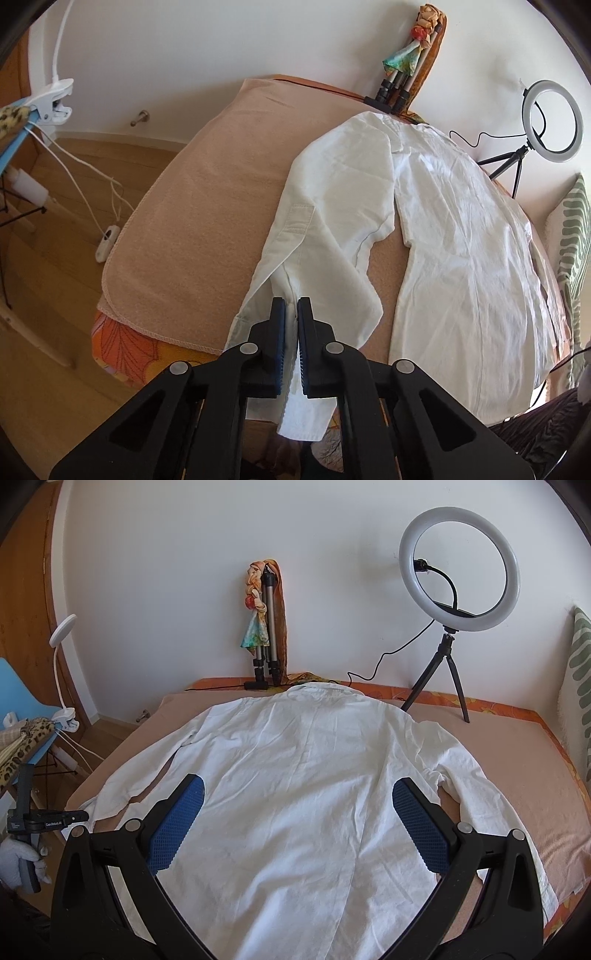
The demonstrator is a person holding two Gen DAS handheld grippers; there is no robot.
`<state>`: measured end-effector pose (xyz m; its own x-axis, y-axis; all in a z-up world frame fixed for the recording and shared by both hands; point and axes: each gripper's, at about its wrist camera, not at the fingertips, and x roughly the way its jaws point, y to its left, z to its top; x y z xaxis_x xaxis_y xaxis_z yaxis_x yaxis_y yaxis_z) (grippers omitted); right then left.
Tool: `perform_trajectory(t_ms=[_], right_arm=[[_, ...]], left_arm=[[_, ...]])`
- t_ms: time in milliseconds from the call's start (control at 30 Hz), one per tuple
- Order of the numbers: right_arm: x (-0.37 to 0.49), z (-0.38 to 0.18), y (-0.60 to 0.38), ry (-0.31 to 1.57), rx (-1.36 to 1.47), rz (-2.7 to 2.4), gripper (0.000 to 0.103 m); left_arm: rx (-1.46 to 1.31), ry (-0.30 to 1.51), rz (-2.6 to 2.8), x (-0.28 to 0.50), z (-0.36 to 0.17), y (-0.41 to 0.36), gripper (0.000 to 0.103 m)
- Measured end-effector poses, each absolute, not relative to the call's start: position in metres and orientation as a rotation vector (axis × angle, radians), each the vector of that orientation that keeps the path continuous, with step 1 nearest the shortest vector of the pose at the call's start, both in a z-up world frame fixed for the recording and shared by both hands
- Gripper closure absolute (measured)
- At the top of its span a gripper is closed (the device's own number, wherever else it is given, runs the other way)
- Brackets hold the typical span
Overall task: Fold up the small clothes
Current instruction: 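Grasp the side edge of the white shirt near the hem with the left tool, then lift and fold the held shirt side with its sleeve over the shirt back with the left tool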
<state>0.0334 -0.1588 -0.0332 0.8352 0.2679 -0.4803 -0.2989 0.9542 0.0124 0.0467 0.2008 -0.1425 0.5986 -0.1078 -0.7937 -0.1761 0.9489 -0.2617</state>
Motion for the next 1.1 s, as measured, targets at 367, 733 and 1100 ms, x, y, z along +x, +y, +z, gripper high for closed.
perform_trajectory(t_ms=[367, 733, 1100], right_arm=[[0.031, -0.032, -0.169, 0.503, -0.041, 0.295, 0.000], [0.030, -0.031, -0.170, 0.505, -0.035, 0.291, 0.000], [0.059, -0.029, -0.182, 0.636, 0.030, 0.344, 0.000]], left_arm=[[-0.204, 0.912, 0.144, 0.046, -0.136, 0.196, 0.066], [-0.232, 0.861, 0.079, 0.048, -0.128, 0.191, 0.097], [0.129, 0.808, -0.302, 0.028, -0.104, 0.051, 0.092]])
